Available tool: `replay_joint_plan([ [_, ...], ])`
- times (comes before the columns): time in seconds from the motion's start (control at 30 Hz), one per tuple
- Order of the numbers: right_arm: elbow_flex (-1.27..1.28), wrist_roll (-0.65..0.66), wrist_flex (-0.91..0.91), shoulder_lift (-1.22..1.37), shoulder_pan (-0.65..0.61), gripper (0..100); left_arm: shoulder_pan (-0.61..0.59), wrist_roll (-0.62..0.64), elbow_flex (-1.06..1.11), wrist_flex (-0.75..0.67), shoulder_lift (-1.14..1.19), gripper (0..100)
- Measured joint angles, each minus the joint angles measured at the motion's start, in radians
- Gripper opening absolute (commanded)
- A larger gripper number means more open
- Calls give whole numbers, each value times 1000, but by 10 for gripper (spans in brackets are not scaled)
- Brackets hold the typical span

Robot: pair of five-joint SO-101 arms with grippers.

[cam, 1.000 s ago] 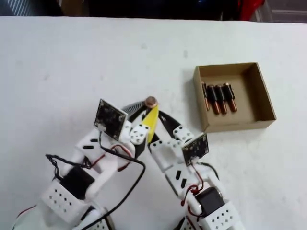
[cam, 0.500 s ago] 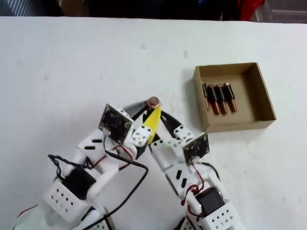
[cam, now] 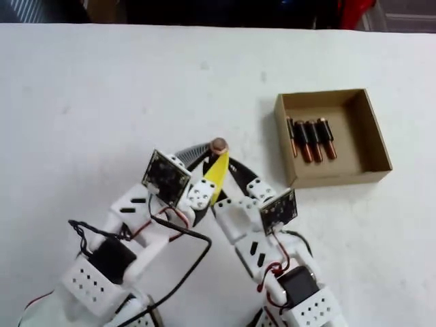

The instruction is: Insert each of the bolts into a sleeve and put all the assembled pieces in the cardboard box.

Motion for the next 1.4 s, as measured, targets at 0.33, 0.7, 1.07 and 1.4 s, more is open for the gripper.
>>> replay_joint_plan([
  [0.33, 0, 0, 0, 0, 0, 16, 0, -2, 0, 0, 0, 24],
  [0.7, 0, 0, 0, 0, 0, 16, 0, -2, 0, 0, 0, 26],
  [1.07, 0, 0, 0, 0, -2, 16, -20, -5, 25, 0, 0, 122],
  [1.4, 0, 0, 0, 0, -2, 16, -71, -9, 29, -2, -2, 259],
])
